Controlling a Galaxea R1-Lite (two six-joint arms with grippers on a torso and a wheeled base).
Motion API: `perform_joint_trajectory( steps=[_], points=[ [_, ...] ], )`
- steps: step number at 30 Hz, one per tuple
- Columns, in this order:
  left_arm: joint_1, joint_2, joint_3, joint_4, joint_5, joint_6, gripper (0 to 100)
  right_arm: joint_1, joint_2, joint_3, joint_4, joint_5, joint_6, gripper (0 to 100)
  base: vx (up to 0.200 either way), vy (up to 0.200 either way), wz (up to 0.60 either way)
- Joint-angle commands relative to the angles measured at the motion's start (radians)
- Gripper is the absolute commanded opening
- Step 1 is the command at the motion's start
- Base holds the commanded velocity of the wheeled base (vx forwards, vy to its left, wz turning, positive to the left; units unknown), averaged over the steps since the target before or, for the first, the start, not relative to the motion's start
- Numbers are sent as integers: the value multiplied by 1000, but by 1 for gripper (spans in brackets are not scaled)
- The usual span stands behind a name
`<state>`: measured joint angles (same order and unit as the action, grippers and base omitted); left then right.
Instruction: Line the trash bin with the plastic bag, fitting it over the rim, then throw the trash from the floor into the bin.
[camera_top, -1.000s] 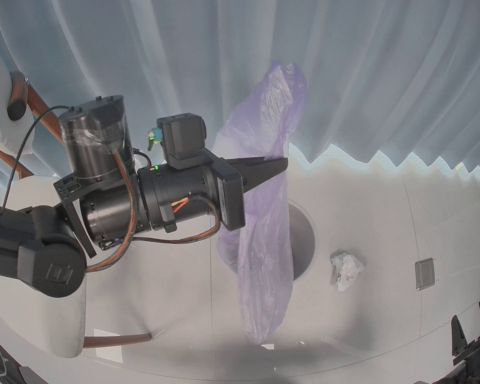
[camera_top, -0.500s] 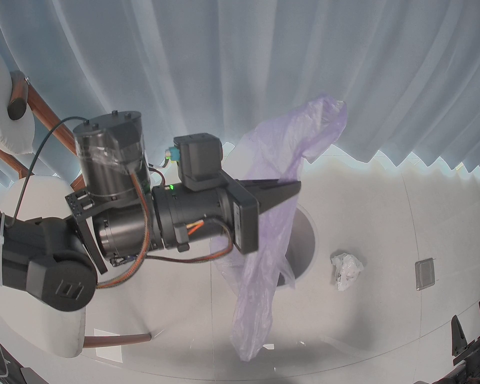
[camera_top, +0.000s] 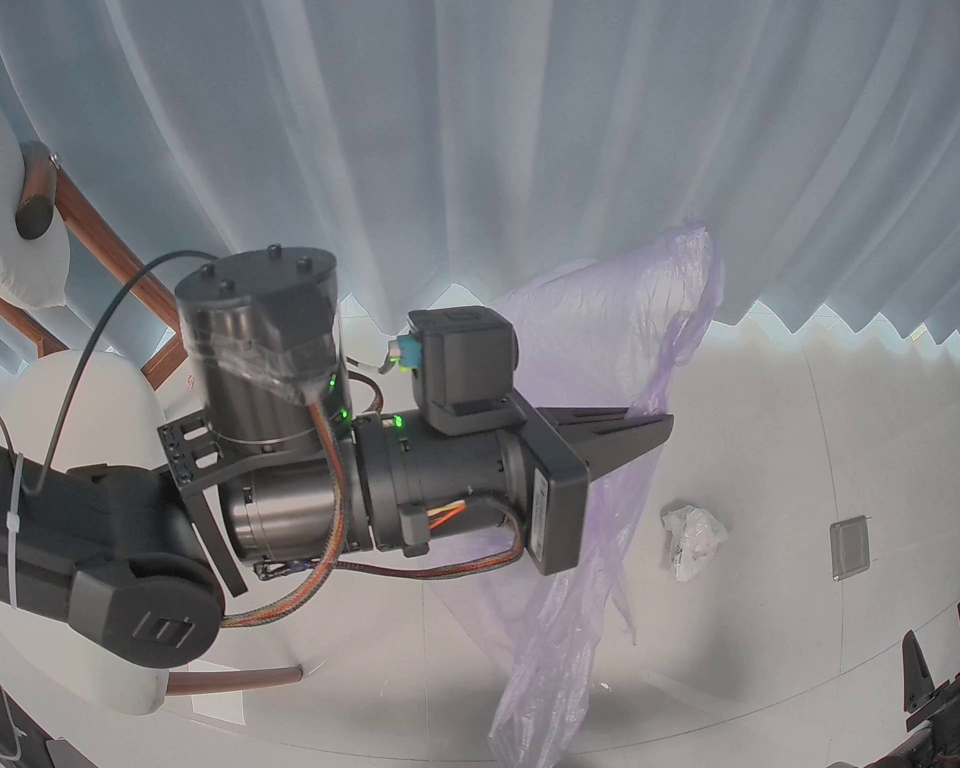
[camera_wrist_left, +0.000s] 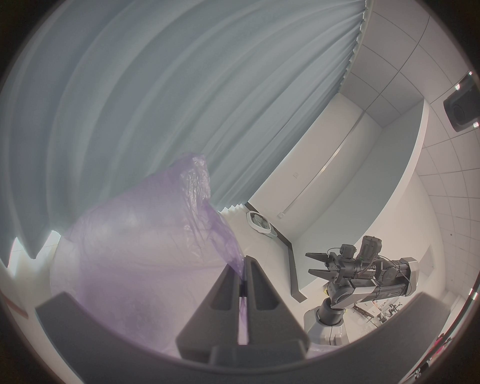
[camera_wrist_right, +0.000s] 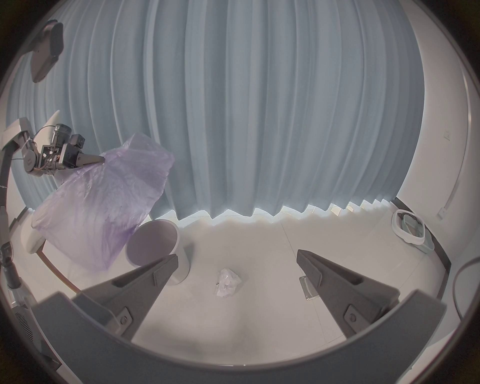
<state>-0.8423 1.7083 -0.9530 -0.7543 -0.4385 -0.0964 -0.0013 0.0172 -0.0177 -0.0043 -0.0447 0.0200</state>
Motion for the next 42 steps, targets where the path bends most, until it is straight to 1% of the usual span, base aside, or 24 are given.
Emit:
perform_joint_trajectory(
  steps=[1,6,15,24,33,36,42],
  points=[
    [-6,11,-7,0,0,0,0,0,-17,18,0,0,0,100,0,0,0],
    [14,24,-16,-8,-2,1,0,0,-17,18,0,0,0,100,0,0,0],
    [78,50,-78,-10,-2,1,0,0,-17,18,0,2,0,100,0,0,0],
    [80,68,-115,-10,-2,0,0,0,-17,18,0,2,0,100,0,0,0],
    [83,76,-72,-11,-2,14,0,0,-17,18,0,2,0,100,0,0,0],
    [115,97,-15,-10,-2,56,0,0,-17,18,0,2,0,100,0,0,0],
    [152,148,-20,-11,0,67,0,0,-17,18,0,2,0,100,0,0,0]
  ],
)
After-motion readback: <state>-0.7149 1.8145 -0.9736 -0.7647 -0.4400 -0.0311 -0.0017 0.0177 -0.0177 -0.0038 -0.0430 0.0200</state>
